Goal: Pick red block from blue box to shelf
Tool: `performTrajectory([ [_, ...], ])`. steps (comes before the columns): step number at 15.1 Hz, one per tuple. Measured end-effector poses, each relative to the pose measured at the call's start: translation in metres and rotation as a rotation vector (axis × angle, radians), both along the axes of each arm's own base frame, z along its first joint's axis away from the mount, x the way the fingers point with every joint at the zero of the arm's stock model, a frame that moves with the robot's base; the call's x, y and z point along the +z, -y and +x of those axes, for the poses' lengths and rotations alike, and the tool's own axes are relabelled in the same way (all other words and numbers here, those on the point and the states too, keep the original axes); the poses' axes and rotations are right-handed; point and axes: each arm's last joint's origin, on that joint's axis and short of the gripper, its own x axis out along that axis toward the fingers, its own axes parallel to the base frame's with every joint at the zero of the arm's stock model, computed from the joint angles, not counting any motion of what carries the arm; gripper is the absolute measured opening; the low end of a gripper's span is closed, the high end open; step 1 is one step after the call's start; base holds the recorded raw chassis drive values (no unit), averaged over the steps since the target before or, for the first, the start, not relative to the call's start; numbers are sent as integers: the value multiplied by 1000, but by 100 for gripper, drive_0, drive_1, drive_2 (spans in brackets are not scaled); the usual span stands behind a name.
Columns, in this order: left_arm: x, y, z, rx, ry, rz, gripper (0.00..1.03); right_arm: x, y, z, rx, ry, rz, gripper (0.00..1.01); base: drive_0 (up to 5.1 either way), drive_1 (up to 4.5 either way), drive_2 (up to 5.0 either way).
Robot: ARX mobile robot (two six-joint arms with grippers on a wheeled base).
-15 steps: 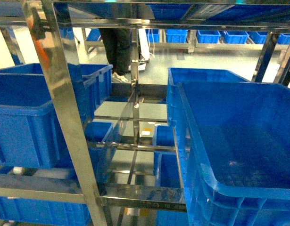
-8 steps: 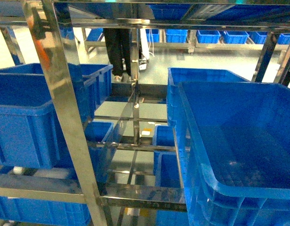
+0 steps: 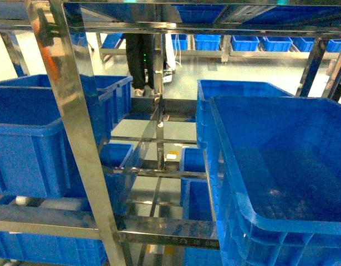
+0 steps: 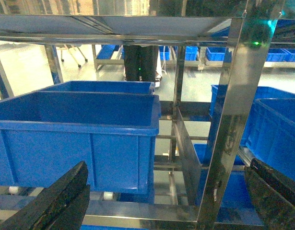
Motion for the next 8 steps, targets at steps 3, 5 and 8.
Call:
performTrajectory([
  [3,0,0,0,0,0,0,98,0,0,0,0,0,0,25,0,0,0],
  [5,0,0,0,0,0,0,98,0,0,0,0,0,0,25,0,0,0],
  [8,0,0,0,0,0,0,98,0,0,0,0,0,0,25,0,0,0],
])
